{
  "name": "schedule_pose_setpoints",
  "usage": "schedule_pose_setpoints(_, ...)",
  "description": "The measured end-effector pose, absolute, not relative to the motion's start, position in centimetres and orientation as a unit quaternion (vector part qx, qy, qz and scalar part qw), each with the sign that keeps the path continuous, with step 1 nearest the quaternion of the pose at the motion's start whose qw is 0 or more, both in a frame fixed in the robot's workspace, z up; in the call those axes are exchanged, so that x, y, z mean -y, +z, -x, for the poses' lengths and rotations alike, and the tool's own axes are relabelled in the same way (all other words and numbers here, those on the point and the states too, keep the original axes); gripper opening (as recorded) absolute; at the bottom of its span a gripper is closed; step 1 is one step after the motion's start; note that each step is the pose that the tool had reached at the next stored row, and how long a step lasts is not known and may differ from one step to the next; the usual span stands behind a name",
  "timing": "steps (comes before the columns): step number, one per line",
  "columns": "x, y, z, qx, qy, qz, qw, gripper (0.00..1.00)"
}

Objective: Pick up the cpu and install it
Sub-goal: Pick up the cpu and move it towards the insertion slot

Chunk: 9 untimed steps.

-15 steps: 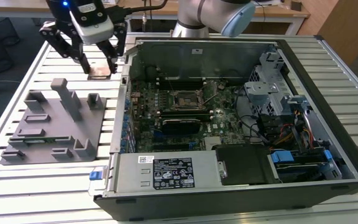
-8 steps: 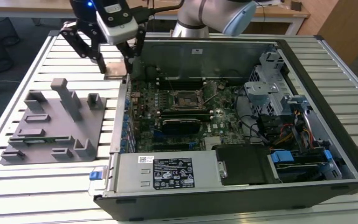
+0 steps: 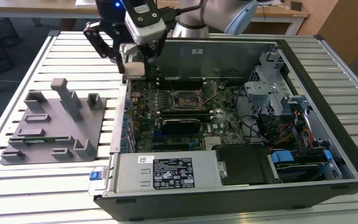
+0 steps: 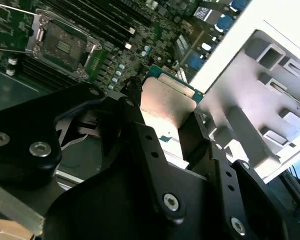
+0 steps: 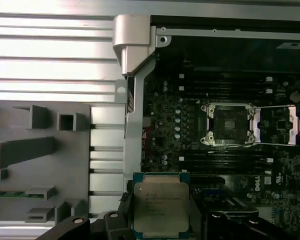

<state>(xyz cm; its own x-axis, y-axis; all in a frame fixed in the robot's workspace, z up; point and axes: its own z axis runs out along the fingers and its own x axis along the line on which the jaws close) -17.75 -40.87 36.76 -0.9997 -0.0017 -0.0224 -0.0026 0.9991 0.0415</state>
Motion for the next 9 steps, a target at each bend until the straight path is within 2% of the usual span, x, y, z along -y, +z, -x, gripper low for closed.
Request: schedule_pose_setpoints(9,40.9,36.8,14.2,-1.000,0.021,0.001,0.011,0.54)
